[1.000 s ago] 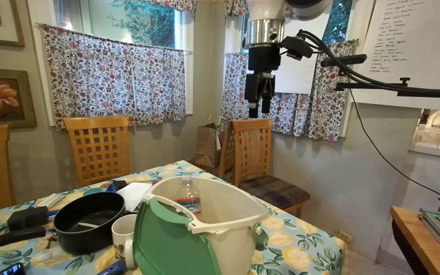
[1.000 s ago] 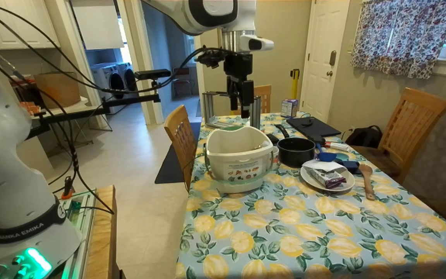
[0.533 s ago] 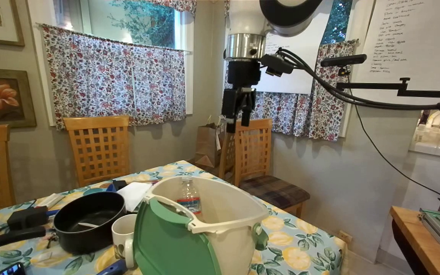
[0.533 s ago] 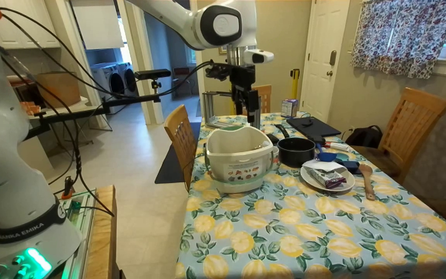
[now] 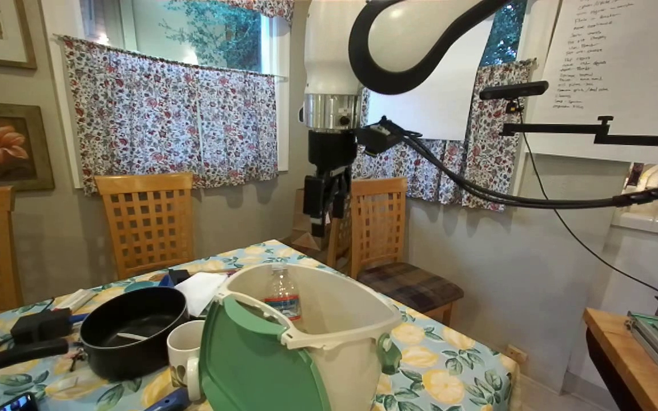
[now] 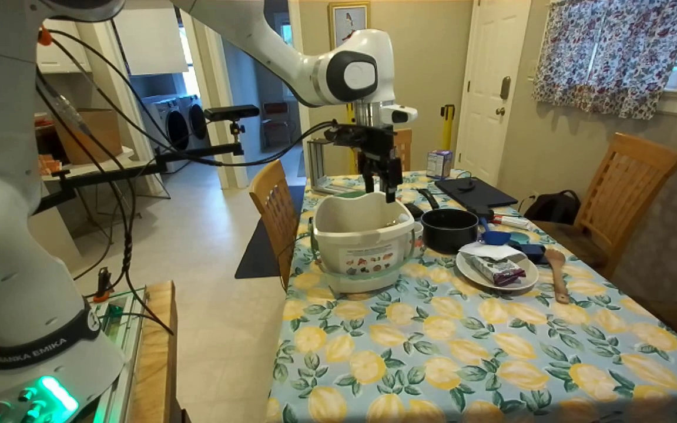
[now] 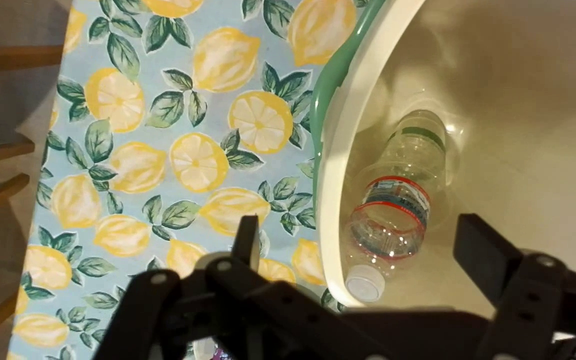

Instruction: Take the water bottle and cup out of the basket.

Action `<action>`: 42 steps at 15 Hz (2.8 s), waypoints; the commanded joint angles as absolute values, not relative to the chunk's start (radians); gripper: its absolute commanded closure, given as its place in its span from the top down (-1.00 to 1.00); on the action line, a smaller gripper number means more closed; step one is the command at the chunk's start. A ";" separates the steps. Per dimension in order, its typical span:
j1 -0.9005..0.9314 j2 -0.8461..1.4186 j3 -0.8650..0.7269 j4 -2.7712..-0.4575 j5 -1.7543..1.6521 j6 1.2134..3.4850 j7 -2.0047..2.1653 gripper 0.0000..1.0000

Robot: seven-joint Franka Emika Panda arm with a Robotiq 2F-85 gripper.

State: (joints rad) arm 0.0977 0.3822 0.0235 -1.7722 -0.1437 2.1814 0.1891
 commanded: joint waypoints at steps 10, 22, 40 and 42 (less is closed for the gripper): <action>0.164 0.510 0.012 -1.706 -0.205 2.268 0.188 1.00; 0.256 0.575 -0.117 -1.703 -0.326 2.463 0.492 1.00; 0.369 0.657 -0.209 -1.691 -0.351 2.541 0.560 0.45; 0.371 0.658 -0.215 -1.688 -0.360 2.530 0.555 0.17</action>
